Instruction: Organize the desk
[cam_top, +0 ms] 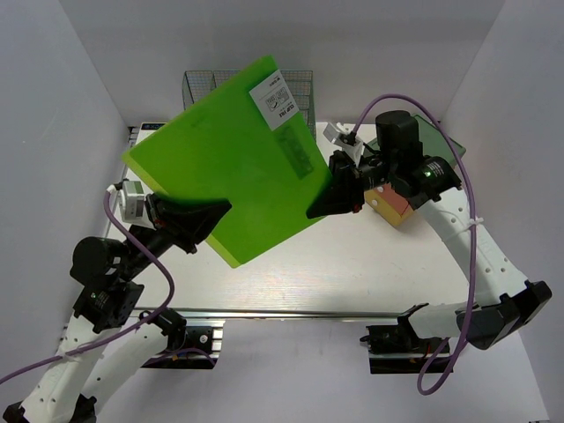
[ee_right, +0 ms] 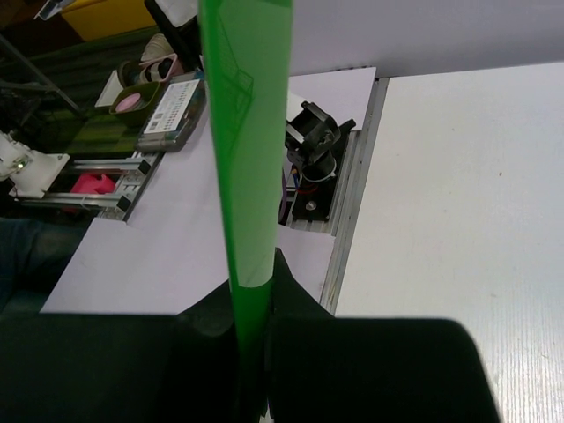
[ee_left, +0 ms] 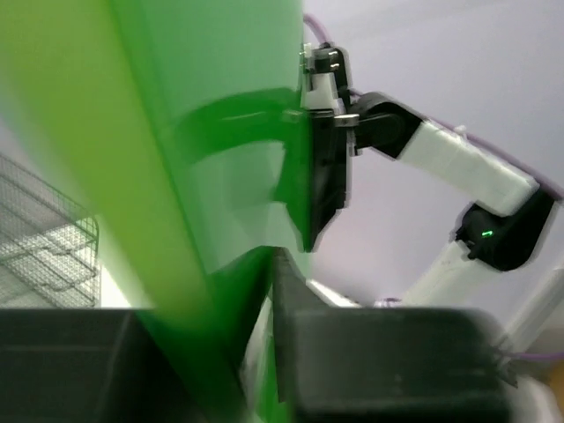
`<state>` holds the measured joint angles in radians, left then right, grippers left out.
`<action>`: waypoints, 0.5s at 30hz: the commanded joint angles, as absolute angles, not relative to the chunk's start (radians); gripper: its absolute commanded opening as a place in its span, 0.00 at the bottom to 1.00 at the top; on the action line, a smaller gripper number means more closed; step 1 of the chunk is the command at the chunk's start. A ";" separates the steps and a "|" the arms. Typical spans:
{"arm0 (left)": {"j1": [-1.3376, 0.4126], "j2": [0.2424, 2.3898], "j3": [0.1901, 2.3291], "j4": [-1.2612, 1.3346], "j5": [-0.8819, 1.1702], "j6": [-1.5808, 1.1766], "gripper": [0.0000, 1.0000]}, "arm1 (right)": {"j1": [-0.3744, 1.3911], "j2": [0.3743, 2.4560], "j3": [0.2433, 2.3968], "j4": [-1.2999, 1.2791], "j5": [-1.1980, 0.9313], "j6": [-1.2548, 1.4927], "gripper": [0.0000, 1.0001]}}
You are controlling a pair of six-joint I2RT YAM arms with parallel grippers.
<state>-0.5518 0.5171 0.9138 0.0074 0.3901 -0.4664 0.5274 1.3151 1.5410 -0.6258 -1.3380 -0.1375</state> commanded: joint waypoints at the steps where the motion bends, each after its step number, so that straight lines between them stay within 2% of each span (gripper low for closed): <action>1: -0.554 0.515 0.957 0.009 0.405 -0.465 0.11 | 0.529 1.285 1.537 -0.581 -1.374 -0.132 0.00; 2: -0.554 0.517 0.960 0.009 0.406 -0.468 0.05 | 0.532 1.282 1.534 -0.578 -1.373 -0.133 0.00; 5: -0.554 0.515 0.962 0.023 0.425 -0.477 0.01 | 0.531 1.285 1.525 -0.575 -1.367 -0.130 0.00; 10: -0.554 0.531 0.969 0.034 0.475 -0.482 0.00 | 0.532 1.290 1.523 -0.575 -1.336 -0.127 0.00; 11: -0.554 0.529 0.971 0.035 0.482 -0.483 0.00 | 0.532 1.289 1.523 -0.577 -1.324 -0.126 0.21; 13: -0.554 0.537 0.977 0.022 0.477 -0.488 0.00 | 0.529 1.284 1.522 -0.584 -1.298 -0.136 0.52; 14: -0.554 0.538 0.991 0.009 0.466 -0.488 0.00 | 0.531 1.282 1.523 -0.584 -1.269 -0.138 0.75; 15: -0.554 0.540 0.999 -0.030 0.451 -0.485 0.00 | 0.531 1.279 1.522 -0.589 -1.250 -0.144 0.87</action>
<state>-0.5545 0.5274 0.9440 -0.0074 0.4618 -0.4835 0.5278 1.3132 1.5219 -0.6022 -1.2964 -0.1341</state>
